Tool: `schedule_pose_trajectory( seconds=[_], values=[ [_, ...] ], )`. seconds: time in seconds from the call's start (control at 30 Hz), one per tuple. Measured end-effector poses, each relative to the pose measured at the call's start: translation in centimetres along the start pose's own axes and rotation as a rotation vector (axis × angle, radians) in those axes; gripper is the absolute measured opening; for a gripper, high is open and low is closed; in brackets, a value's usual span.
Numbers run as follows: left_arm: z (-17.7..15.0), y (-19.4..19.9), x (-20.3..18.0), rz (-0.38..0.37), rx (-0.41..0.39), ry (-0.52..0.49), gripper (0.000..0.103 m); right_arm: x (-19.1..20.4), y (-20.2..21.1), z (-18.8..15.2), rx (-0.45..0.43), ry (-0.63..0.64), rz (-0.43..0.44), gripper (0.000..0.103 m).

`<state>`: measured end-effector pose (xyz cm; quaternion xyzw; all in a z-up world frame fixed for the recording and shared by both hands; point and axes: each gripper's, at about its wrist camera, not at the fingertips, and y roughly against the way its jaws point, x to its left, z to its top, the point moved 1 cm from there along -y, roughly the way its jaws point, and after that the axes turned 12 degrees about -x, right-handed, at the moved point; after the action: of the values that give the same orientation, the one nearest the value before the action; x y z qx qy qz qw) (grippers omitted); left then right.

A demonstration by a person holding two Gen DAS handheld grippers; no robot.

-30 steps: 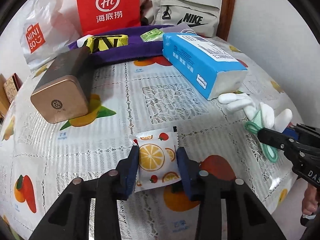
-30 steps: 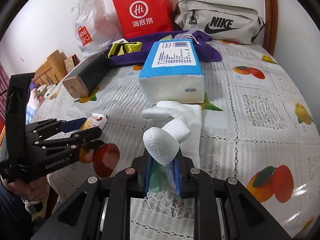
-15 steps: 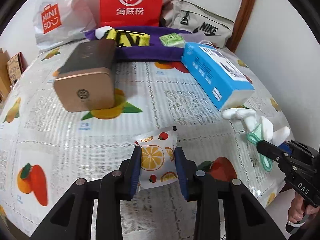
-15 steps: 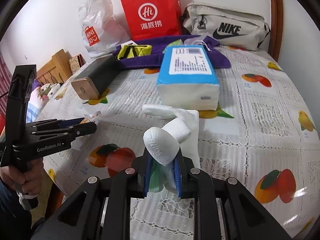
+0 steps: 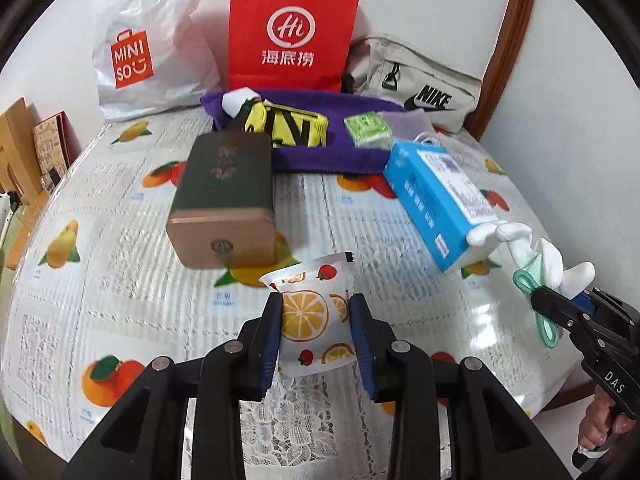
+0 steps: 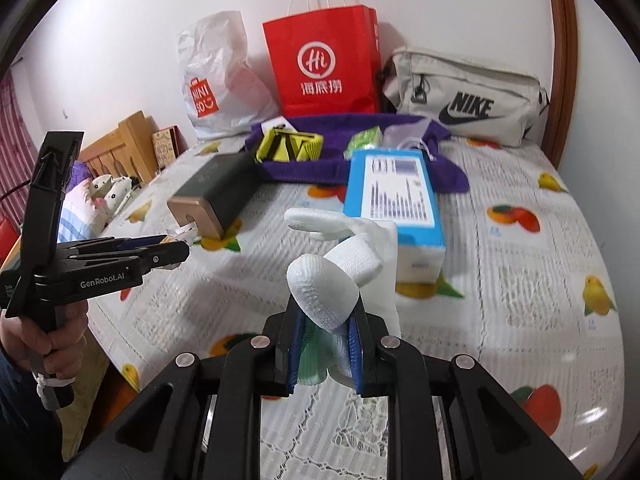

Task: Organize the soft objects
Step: 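Lift the sachet with the left tool while the right tool carries the glove toward the towel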

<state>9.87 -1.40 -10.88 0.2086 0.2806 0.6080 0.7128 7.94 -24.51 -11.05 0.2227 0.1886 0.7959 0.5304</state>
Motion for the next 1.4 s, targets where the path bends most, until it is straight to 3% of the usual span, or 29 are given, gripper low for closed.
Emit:
schedule_pose_trajectory(
  seconds=[0.73,1.4],
  values=[
    [7.0,1.0,2.3,0.033,-0.082,0.028,0.032,0.8,-2.4,6.7,-0.044,0.026,0.053,0.020],
    [11.3,-2.4,3.8,0.041,-0.088,0.048,0.032,-0.3,-6.5,11.6,-0.071,0.025,0.058,0.020]
  ],
)
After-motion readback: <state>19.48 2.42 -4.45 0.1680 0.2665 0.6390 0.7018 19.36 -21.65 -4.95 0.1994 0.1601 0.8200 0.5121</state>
